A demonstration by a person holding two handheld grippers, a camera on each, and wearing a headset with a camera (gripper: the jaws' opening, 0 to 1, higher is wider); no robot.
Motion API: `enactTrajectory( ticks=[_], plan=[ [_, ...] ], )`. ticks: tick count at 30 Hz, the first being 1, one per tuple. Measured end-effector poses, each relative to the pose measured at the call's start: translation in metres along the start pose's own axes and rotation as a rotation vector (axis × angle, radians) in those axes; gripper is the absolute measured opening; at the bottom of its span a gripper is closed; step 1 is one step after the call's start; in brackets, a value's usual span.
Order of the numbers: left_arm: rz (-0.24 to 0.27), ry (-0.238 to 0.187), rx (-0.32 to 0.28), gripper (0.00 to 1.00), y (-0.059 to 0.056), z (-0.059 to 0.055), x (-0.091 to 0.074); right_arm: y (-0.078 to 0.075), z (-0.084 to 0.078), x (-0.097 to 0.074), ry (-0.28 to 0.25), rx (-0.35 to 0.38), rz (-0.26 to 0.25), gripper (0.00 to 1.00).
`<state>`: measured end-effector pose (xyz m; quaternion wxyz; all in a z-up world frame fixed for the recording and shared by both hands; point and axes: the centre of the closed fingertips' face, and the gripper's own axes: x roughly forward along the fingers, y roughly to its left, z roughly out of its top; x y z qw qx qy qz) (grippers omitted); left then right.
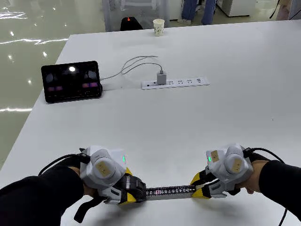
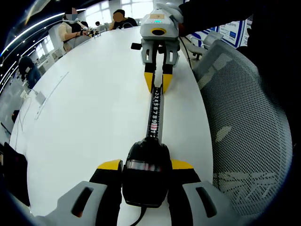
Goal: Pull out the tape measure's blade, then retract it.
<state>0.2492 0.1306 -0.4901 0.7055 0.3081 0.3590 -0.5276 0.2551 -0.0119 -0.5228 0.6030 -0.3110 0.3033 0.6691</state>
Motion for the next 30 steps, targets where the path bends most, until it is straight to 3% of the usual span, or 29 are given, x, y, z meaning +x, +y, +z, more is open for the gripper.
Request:
enactTrajectory(
  ticks=[30],
  plan=[
    [0.004, 0.000, -0.001, 0.31, 0.000, 0.000, -0.001, -0.001, -0.012, -0.010, 0.022, 0.001, -0.005, 0.10]
  ],
)
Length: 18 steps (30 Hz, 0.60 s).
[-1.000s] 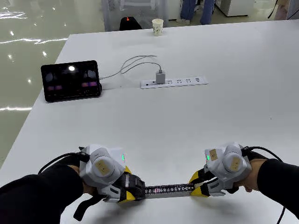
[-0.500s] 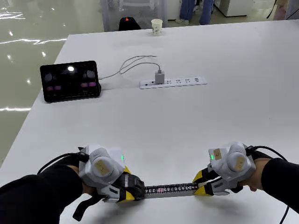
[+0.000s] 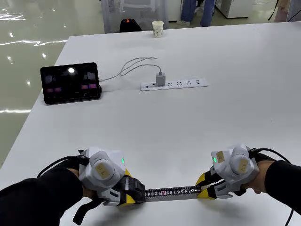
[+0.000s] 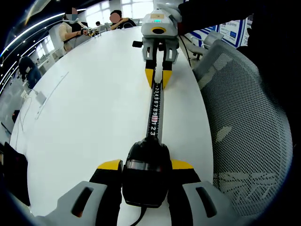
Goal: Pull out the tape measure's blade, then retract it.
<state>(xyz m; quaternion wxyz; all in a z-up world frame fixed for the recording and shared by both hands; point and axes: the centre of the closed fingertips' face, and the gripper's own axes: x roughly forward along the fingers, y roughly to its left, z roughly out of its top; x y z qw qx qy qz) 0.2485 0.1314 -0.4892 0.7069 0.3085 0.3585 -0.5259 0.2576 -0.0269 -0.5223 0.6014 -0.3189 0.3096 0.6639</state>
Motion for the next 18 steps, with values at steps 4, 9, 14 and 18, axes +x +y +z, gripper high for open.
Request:
enactTrajectory(
  ticks=[4, 9, 14, 18],
  plan=[
    [0.002, -0.002, -0.002, 0.31, 0.0002, -0.0002, 0.0000, -0.0007, -0.0032, -0.0019, 0.004, 0.002, -0.002, 0.10],
    [0.007, -0.004, -0.012, 0.31, 0.0011, -0.0001, 0.0003, -0.0019, -0.0055, -0.0044, 0.010, 0.000, -0.001, 0.10],
    [0.008, -0.003, -0.012, 0.31, 0.0015, -0.0001, 0.0002, -0.0033, -0.0073, -0.0061, 0.015, -0.001, -0.001, 0.10],
    [0.007, -0.003, -0.010, 0.31, 0.0014, 0.0001, 0.0001, -0.0042, -0.0099, -0.0080, 0.018, 0.002, -0.003, 0.10]
  ],
)
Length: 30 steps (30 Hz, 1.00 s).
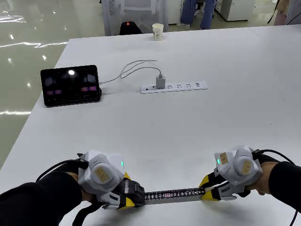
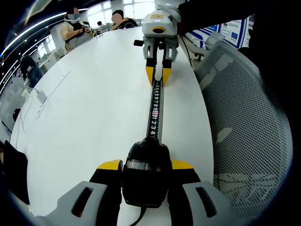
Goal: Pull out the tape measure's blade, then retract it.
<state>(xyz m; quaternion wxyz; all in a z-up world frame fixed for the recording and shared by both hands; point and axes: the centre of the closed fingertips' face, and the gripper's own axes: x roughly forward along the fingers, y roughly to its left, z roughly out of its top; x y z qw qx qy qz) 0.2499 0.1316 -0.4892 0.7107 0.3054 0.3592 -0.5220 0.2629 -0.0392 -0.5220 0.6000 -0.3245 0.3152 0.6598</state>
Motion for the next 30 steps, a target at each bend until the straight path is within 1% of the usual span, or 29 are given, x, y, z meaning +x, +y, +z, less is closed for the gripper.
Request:
enactTrajectory(
  ticks=[20, 30],
  plan=[
    [0.001, -0.001, 0.000, 0.31, 0.001, 0.001, 0.000, -0.002, -0.010, -0.009, 0.013, 0.002, -0.005, 0.10],
    [0.002, -0.001, -0.001, 0.31, -0.001, 0.001, 0.000, -0.001, -0.015, -0.012, 0.018, 0.006, -0.008, 0.10]
  ],
)
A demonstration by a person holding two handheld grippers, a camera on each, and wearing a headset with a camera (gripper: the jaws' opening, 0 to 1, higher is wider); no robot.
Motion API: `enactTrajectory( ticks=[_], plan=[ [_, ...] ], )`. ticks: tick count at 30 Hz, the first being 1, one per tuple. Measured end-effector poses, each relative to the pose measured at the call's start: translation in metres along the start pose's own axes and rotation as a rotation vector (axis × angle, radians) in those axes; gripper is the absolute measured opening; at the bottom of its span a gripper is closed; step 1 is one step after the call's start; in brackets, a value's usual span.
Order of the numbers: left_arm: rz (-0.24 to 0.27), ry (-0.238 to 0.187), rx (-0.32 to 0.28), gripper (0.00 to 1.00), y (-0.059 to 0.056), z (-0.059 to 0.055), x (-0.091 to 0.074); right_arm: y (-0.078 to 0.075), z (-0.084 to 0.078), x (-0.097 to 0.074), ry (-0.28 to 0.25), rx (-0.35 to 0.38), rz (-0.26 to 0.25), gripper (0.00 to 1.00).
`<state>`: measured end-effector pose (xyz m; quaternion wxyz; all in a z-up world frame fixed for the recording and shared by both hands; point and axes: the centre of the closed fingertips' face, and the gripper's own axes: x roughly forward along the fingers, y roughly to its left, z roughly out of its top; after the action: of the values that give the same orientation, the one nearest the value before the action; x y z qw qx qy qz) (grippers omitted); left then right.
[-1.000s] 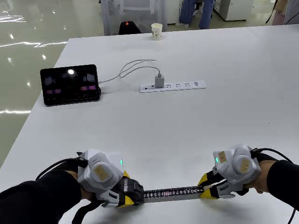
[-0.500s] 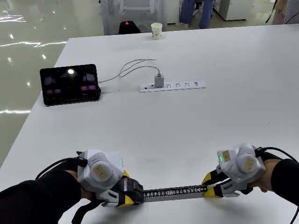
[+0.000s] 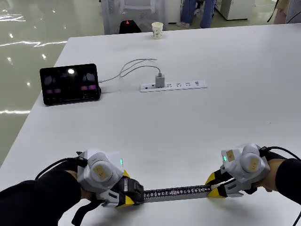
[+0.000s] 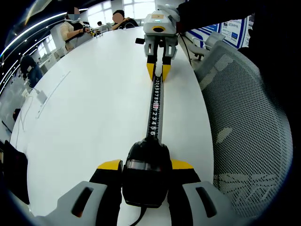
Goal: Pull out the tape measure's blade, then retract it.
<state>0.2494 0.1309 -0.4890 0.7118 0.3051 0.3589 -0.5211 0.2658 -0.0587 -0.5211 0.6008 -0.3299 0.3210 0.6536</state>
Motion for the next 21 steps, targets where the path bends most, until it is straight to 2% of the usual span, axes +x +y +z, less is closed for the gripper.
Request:
enactTrajectory(
  ticks=[21],
  plan=[
    [0.002, -0.002, -0.001, 0.31, 0.0004, -0.0007, -0.0011, 0.0003, -0.0098, -0.0059, 0.016, 0.003, -0.003, 0.10]
  ],
)
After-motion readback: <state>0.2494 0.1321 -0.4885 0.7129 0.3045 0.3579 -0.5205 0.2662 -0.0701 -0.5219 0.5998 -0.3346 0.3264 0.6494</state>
